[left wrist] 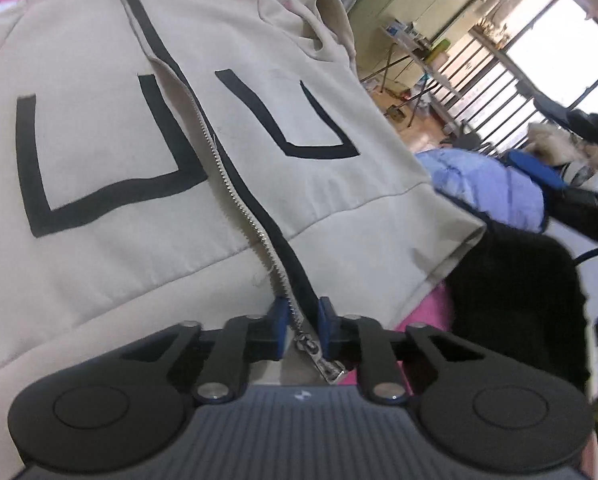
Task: Fold clothes
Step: 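Hold the zipper bottom with the left gripper while the right gripper zips it closed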
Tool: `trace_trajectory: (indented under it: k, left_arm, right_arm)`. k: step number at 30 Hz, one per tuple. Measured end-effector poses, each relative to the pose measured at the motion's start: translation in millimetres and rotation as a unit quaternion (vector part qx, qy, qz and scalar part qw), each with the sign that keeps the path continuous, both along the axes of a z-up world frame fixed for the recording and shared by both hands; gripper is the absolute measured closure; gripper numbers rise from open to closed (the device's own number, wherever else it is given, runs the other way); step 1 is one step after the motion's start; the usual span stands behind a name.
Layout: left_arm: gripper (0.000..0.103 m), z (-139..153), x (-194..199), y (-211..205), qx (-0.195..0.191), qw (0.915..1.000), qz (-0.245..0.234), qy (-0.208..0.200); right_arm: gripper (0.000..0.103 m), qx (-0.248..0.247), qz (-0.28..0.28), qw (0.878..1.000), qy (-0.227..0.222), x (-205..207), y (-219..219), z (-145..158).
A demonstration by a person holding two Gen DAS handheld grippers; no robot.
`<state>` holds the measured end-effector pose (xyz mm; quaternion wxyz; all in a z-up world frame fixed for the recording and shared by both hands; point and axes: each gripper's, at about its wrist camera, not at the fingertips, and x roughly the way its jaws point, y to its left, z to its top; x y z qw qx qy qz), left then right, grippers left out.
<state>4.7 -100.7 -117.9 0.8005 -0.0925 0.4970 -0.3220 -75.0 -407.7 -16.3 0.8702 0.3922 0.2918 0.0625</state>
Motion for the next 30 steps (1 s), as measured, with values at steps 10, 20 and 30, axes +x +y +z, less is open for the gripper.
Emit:
trace_trajectory:
  k: [10, 20, 30]
  left_arm:
    - [0.101, 11.4, -6.5, 2.7, 0.032, 0.9994, -0.005, -0.01]
    - [0.098, 2.5, -0.7, 3.3, 0.034, 0.9994, -0.008, 0.006]
    - [0.097, -2.7, 4.0, 8.8, 0.018, 0.9997, -0.011, 0.013]
  right_arm:
    - [0.048, 0.032, -0.067, 0.997, -0.012, -29.1, -25.9, -27.1]
    - [0.082, -0.372, 0.178, 0.907, 0.085, 46.8, 43.6, -21.5]
    - [0.085, -0.495, 0.395, 0.724, 0.273, 98.4, 69.2, -85.5]
